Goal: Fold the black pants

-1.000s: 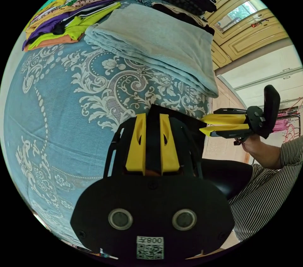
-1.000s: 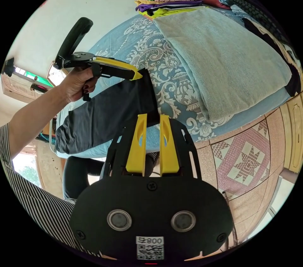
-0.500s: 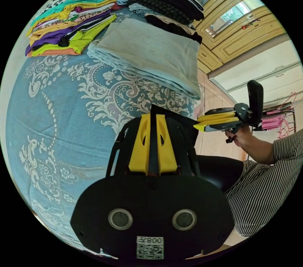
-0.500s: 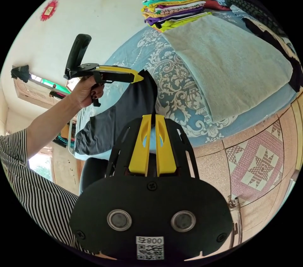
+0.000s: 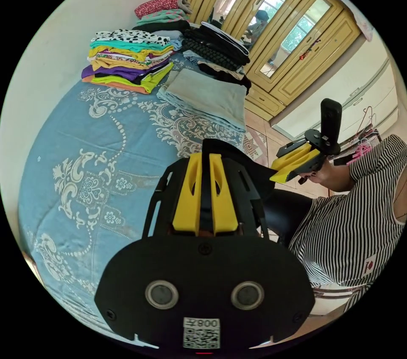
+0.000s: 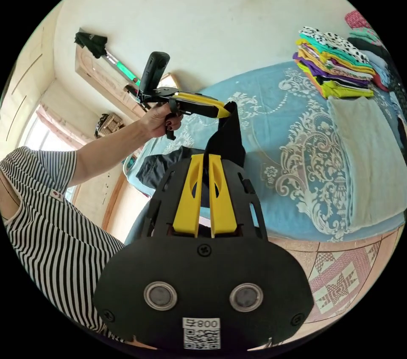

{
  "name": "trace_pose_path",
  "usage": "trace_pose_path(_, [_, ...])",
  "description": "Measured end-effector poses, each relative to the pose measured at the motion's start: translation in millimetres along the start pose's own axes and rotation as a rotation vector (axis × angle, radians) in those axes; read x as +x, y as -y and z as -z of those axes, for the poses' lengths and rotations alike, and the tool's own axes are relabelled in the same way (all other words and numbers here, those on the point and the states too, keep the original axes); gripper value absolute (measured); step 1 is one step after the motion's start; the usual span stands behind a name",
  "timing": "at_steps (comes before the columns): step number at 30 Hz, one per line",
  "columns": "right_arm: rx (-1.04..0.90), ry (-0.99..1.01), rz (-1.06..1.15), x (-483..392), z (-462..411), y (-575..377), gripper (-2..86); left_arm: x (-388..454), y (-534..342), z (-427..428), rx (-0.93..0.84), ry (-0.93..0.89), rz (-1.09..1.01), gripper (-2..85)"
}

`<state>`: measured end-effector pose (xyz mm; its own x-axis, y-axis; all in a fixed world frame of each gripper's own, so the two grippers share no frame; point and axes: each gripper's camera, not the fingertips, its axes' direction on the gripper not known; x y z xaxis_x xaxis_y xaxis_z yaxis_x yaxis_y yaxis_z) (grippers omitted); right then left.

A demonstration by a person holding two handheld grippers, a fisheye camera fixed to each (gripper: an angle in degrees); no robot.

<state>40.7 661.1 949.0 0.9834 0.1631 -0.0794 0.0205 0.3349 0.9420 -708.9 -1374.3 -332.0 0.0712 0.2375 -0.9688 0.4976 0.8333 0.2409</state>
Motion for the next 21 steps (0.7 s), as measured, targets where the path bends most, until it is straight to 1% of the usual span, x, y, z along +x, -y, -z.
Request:
trace_pose_path(1, [-0.017, 0.027, 0.029, -17, -13, 9, 2.1, -4, -12, 8, 0.009, -0.001, 0.008, 2.7])
trace_pose_path(8, [-0.153, 0.155, 0.150, -106, -110, 59, 2.2, -58, -172, 86, 0.084, -0.004, 0.157, 3.2])
trace_pose_path(13, [-0.284, 0.164, 0.209, -151, -185, 81, 2.4, -97, -279, 109, 0.110, -0.010, 0.282, 3.5])
trace_pose_path(15, [-0.340, 0.165, 0.214, -163, -215, 87, 2.5, -119, -332, 109, 0.104, -0.019, 0.370, 3.8])
trace_pose_path(16, [-0.378, 0.158, 0.219, -170, -237, 90, 2.5, -125, -346, 108, 0.097, -0.021, 0.399, 3.9])
trace_pose_path(21, [-0.539, 0.181, 0.198, -194, -317, 99, 3.0, -164, -465, 111, 0.112, -0.025, 0.672, 3.7])
